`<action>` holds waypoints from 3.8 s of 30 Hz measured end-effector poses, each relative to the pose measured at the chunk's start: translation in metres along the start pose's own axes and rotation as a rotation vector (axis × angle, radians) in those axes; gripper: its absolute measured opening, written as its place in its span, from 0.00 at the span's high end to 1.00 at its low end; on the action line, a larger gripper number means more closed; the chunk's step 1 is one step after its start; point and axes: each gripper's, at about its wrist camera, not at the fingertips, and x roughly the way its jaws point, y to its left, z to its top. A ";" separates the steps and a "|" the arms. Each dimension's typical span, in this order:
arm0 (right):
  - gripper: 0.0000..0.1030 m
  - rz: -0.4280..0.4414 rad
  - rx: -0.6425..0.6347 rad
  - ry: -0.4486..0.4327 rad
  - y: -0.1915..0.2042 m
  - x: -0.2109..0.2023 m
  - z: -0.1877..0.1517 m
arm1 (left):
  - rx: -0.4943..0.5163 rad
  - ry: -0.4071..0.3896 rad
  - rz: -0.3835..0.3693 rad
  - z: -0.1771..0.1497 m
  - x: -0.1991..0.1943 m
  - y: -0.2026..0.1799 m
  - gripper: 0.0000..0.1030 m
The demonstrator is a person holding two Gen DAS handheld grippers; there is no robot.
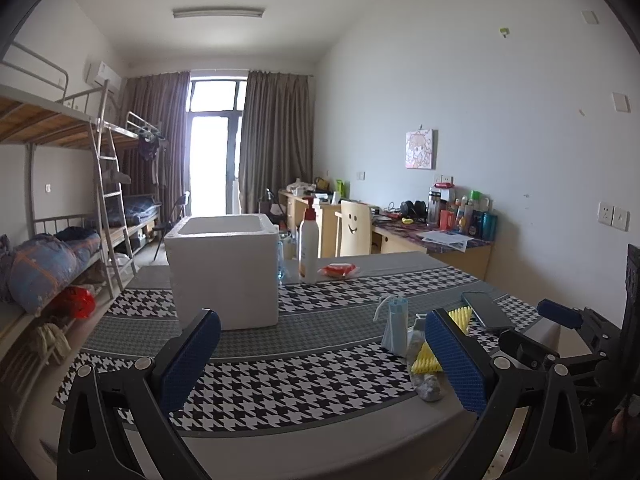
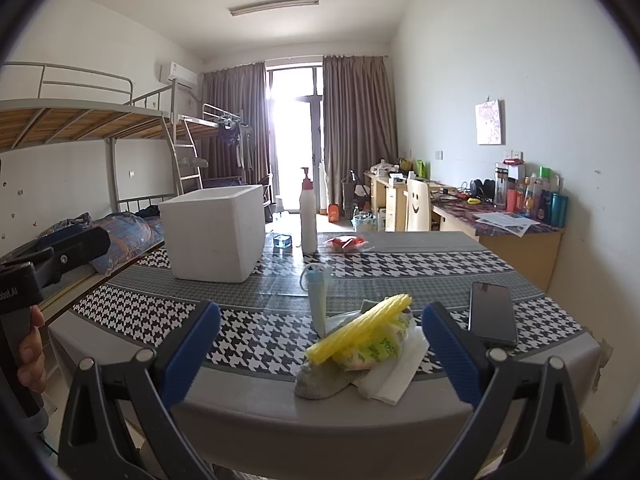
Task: Organize soft objects
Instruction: 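Move both tools toward the blue face mask and yellow foam net, then close the left tool on the blue mask while the right tool grasps the yellow foam net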
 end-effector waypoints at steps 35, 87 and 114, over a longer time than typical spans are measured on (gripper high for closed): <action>0.01 -0.023 -0.001 0.036 -0.007 0.025 0.004 | -0.012 0.053 -0.006 0.002 0.029 0.008 0.01; 0.01 -0.043 0.045 0.175 -0.049 0.077 -0.001 | 0.032 0.265 -0.094 -0.005 0.123 -0.035 0.01; 0.09 -0.083 0.117 0.243 -0.083 0.090 -0.008 | 0.032 0.383 -0.184 -0.023 0.186 -0.060 0.07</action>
